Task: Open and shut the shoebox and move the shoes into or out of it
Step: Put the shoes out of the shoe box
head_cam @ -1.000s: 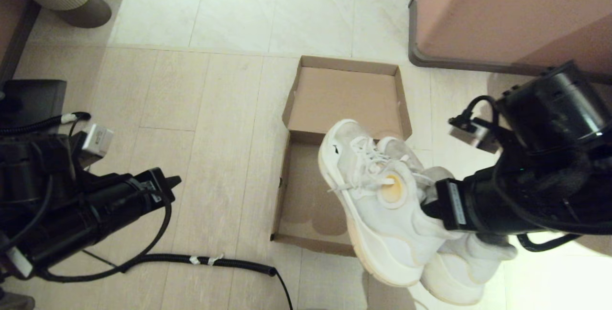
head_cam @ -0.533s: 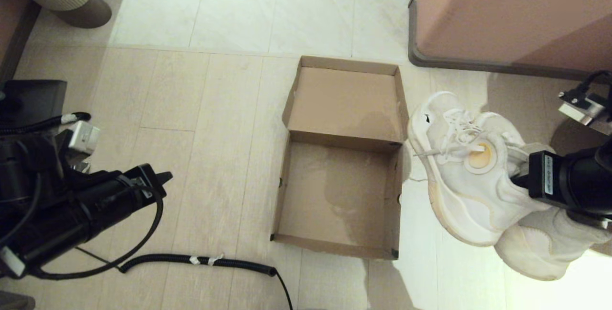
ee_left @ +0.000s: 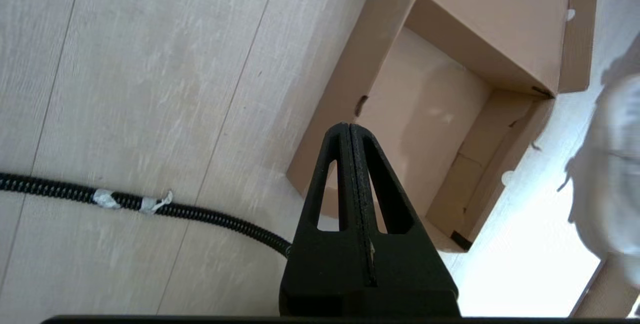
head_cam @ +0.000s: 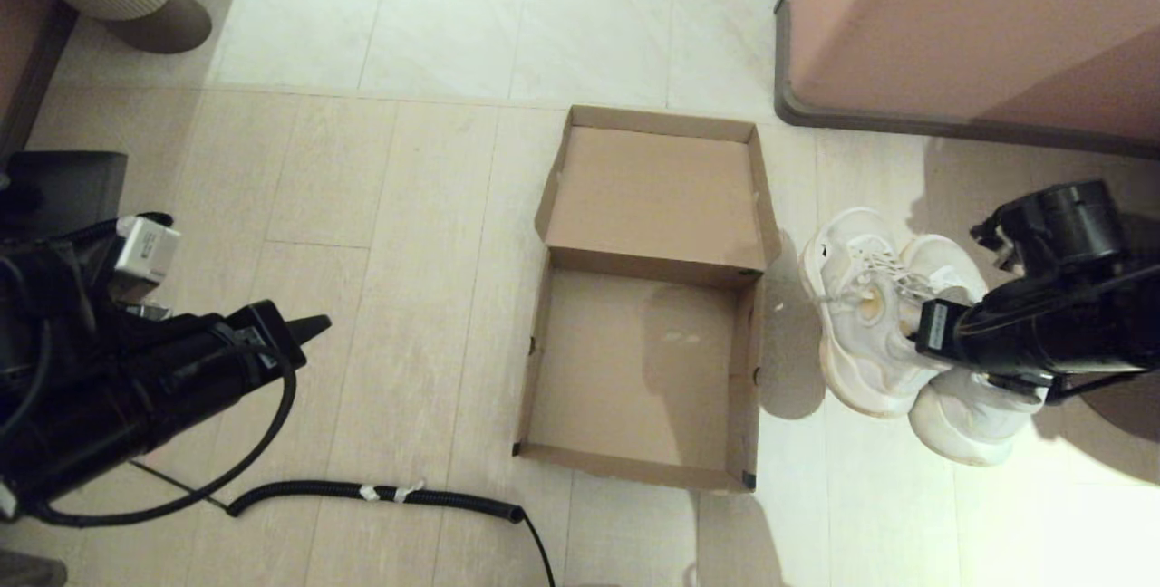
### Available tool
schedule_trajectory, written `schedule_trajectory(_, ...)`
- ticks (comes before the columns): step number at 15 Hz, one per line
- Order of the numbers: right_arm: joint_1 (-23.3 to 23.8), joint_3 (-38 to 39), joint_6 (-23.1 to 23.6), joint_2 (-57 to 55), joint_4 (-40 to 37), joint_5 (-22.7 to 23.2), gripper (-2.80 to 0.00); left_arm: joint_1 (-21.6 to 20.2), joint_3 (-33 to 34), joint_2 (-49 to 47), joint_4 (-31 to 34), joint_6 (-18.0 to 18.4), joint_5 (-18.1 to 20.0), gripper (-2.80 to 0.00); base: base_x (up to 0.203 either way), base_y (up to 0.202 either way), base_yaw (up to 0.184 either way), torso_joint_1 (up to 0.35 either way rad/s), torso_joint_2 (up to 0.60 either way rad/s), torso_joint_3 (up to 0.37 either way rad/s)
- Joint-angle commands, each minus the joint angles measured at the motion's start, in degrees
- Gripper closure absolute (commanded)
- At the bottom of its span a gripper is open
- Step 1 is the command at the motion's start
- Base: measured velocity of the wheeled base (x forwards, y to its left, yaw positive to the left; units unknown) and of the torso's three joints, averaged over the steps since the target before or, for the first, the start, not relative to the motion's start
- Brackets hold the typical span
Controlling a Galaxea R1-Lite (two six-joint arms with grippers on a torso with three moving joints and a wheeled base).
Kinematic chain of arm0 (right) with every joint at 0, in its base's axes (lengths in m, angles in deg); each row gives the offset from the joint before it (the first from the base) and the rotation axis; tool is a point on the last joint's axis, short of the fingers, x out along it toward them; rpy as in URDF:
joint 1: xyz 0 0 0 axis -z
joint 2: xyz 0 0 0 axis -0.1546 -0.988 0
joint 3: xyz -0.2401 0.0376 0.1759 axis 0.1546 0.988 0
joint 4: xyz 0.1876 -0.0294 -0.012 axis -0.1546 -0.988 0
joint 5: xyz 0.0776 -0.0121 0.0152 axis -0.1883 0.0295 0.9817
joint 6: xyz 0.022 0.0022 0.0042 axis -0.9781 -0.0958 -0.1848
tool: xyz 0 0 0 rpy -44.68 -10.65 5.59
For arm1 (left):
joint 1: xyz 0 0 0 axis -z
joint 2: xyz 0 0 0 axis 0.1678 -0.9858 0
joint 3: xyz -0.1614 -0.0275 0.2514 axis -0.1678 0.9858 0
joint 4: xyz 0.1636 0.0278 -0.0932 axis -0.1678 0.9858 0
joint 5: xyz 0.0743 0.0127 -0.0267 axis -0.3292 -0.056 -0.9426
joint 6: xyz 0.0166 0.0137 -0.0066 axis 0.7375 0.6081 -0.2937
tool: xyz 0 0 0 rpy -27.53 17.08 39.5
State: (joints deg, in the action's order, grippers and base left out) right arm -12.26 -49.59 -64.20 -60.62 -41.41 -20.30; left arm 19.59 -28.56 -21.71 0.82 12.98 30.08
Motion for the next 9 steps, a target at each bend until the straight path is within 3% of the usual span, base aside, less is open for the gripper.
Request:
schedule_trajectory(1, 2.21, 1.78, 1.68, -9.63, 7.56, 0.96, 0.00, -0.53, -0.34, -1.26, -0.87, -0.39, 0.09, 0.00, 0.000, 0.000, 0.000, 0.000, 0.00, 0.000)
schedule_trajectory(5, 4.96, 3.46, 5.02, -23.77, 26.76, 3.50, 0.00, -1.23, -0.17, -1.74, -2.17, -0.50, 0.26, 0.00, 0.000, 0.000, 0.000, 0.000, 0.00, 0.000)
schedule_trajectory(9, 6.38, 3.85, 7.72, -32.06, 39.90, 8.05, 0.00, -1.59, -0.08, -2.33, -2.23, -0.38, 0.25, 0.00, 0.000, 0.000, 0.000, 0.000, 0.00, 0.000)
